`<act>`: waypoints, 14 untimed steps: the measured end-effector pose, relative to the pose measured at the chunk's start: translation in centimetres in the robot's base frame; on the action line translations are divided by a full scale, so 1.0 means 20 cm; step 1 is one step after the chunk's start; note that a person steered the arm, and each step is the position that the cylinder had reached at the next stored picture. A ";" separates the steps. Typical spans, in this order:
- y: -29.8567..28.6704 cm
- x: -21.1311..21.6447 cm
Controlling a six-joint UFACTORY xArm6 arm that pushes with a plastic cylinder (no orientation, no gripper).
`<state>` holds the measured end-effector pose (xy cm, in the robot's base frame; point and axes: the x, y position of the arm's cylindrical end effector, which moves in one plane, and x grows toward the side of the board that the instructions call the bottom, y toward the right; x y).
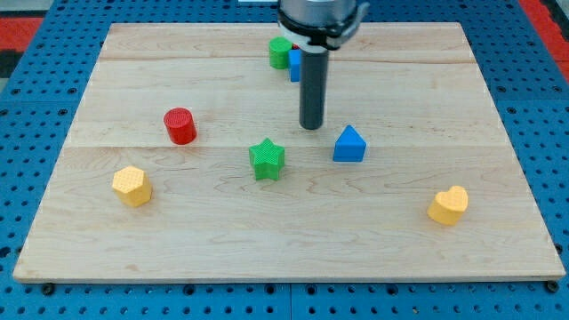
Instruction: Slide the green star at the bottom of the blue cube
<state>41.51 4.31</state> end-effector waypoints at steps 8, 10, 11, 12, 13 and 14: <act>-0.47 0.12; -0.47 0.09; -0.41 0.08; -0.37 0.01; -0.32 -0.10; -0.30 -0.08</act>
<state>39.93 -1.71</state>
